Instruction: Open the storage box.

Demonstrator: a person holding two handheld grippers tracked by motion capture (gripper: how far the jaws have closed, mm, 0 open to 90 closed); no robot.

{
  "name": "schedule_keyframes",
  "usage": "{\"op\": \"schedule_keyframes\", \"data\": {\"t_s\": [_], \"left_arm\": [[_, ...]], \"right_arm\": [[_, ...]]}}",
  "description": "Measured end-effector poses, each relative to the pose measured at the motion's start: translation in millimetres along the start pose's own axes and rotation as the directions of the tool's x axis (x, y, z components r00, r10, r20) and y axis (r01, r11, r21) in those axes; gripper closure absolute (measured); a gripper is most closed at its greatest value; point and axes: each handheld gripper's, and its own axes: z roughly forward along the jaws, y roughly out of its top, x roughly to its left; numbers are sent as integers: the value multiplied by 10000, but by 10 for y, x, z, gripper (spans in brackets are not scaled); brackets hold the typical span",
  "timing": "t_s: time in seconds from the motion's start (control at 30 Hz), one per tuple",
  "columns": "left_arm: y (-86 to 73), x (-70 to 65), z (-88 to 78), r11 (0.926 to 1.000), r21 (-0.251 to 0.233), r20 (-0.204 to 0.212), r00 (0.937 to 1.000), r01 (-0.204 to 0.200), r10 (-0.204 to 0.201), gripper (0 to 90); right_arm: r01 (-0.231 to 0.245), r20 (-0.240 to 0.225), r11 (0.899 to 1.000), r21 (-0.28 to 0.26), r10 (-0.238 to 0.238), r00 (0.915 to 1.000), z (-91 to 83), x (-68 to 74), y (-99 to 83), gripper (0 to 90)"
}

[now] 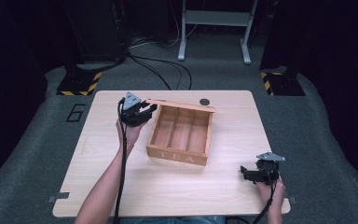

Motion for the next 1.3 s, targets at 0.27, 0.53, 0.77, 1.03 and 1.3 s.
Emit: {"op": "schedule_keyframes", "data": {"t_s": [0.27, 0.53, 0.77, 1.03, 1.3], "left_arm": [[-5, 0, 0, 10000, -28, -2, 10000, -13, 13, 622], [-12, -5, 0, 10000, -71, -38, 10000, -7, 7, 622], [-18, -5, -4, 10000, -65, -36, 10000, -24, 23, 621], [-21, -10, 0, 9987, 491, 487, 9987, 144, -168, 456], [-235, -146, -97, 9815, 1791, 1034, 9934, -682, 501, 182]], "right_arm": [[-23, 16, 10000, -27, 23, 10000, 1, 2, -1, 51], [30, -4, 10000, -9, -30, 10000, 1, -3, 0, 51], [42, -6, 10000, -5, -42, 10000, 1, -4, 0, 51], [35, -1, 10000, -20, -35, 10000, 2, -3, 0, 51], [89, -16, 10000, -6, -89, 10000, 0, -6, -1, 51]]}}
